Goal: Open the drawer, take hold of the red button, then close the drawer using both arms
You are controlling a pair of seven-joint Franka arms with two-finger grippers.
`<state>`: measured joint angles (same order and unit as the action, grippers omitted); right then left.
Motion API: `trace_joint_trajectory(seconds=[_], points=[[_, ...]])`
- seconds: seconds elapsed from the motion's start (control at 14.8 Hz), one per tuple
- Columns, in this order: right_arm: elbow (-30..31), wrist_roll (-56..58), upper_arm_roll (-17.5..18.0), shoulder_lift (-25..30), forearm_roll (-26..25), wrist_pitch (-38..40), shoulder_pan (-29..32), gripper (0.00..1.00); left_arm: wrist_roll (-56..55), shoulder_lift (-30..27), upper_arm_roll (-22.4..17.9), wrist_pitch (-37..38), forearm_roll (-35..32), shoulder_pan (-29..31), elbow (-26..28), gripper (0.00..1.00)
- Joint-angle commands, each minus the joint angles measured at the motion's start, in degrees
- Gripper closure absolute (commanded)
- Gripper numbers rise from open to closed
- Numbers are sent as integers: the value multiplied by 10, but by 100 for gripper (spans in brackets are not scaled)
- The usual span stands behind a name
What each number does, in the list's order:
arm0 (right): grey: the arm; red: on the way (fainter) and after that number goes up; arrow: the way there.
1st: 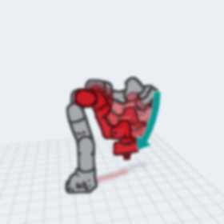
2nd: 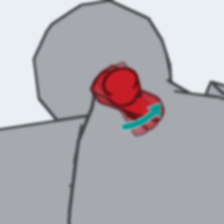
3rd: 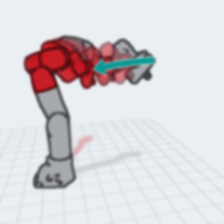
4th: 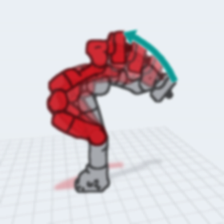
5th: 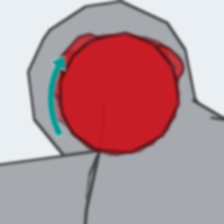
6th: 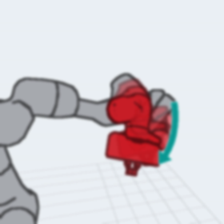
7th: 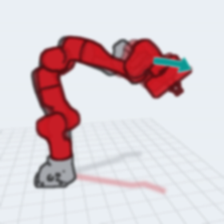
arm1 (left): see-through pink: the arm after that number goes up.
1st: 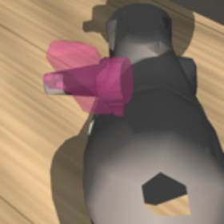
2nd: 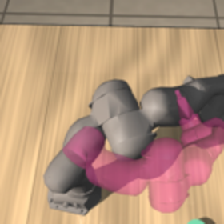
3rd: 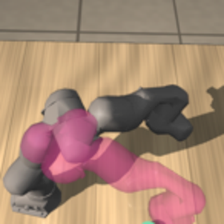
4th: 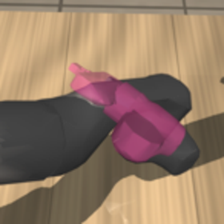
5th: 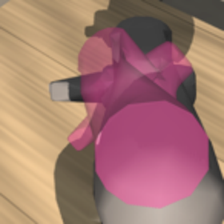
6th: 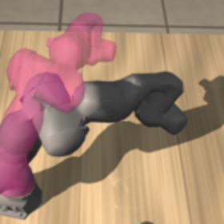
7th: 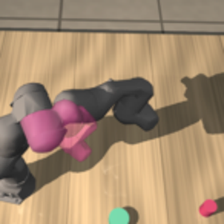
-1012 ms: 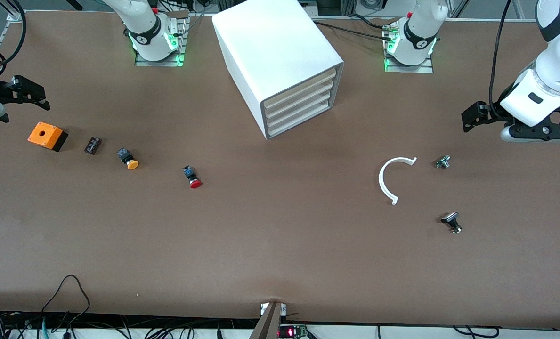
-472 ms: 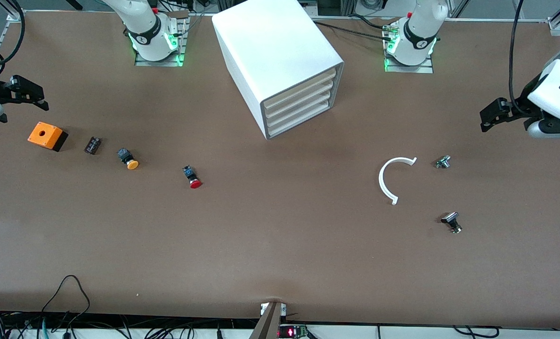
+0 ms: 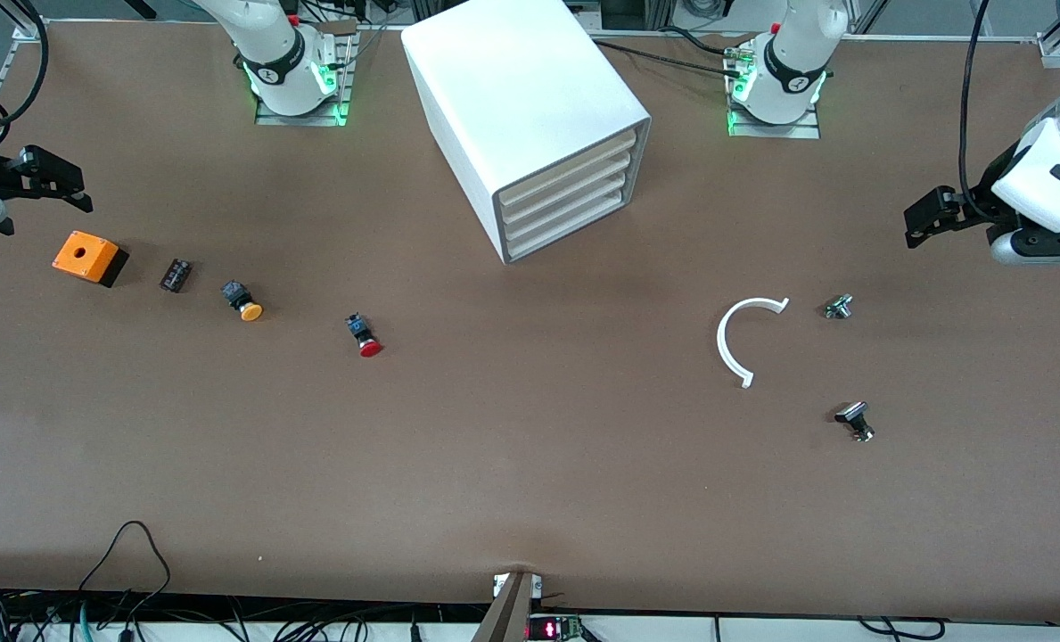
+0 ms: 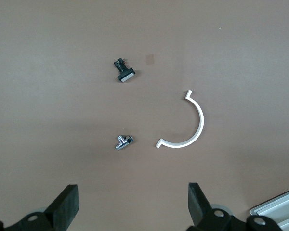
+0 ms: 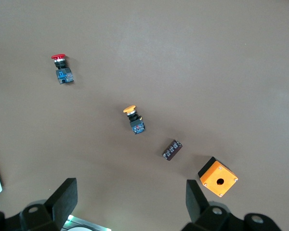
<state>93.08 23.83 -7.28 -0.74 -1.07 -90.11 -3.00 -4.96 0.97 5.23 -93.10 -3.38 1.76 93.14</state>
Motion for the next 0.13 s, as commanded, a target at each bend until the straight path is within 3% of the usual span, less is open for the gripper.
trace_joint_trajectory(seconds=[0.0,0.07], points=[[-4,0,3,1,-3,5,4,0,3,6,4,18,-8,3,-17,0],[-1,0,3,3,-2,6,4,0,3,6,4,18,-8,3,-17,0]])
